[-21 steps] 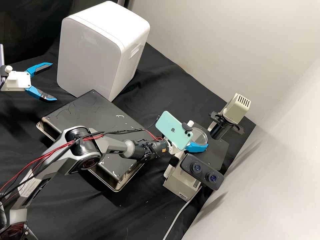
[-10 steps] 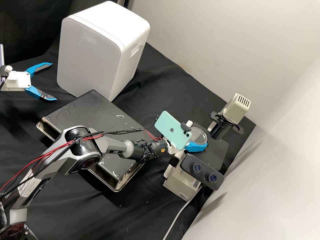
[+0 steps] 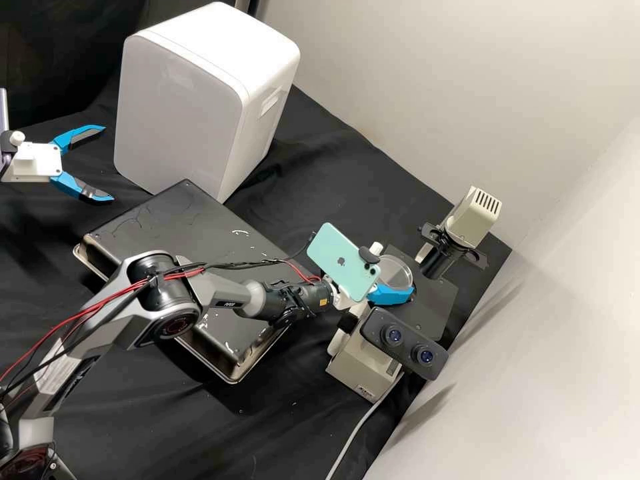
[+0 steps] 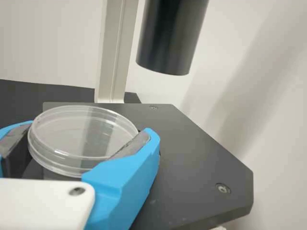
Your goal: Place the petri dish on the bench
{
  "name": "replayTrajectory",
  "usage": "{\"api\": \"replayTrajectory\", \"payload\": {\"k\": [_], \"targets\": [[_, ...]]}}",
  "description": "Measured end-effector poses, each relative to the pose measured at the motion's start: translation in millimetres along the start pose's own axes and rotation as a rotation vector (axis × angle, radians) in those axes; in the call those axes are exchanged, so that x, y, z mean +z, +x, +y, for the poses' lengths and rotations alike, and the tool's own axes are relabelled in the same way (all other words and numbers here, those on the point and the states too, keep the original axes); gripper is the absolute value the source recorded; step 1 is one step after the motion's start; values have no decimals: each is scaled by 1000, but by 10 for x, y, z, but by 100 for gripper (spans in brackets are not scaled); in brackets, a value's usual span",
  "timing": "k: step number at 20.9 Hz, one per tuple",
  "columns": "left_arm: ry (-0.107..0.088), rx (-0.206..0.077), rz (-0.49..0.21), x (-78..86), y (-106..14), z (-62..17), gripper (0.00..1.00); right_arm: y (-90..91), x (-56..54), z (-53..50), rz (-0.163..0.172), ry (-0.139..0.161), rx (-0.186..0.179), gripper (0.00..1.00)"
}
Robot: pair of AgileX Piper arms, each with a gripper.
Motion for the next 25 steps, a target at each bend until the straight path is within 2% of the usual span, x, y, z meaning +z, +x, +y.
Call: {"api": "replayTrajectory", "payload": {"k": [3, 7, 13, 16, 19, 20, 25], "targets": [[0, 0, 0, 0, 0, 0, 100, -103, -12, 23, 10, 29, 15, 0], [0, 0, 0, 0, 0, 0, 100, -254, -25, 39, 15, 58, 14, 0], [0, 0, 0, 0, 0, 0, 100, -483, -56, 83, 26, 126, 19, 0], [0, 0, 0, 0, 0, 0, 100, -601, -80, 113, 36, 137, 23, 0], [0, 0, 0, 0, 0, 0, 100, -734, -121, 153, 58, 131, 30, 0], [0, 0, 0, 0, 0, 0, 100, -785, -130, 157, 63, 142, 32, 0], [0, 0, 0, 0, 0, 0, 100, -1023, -260, 188, 147, 147, 76, 0]]}}
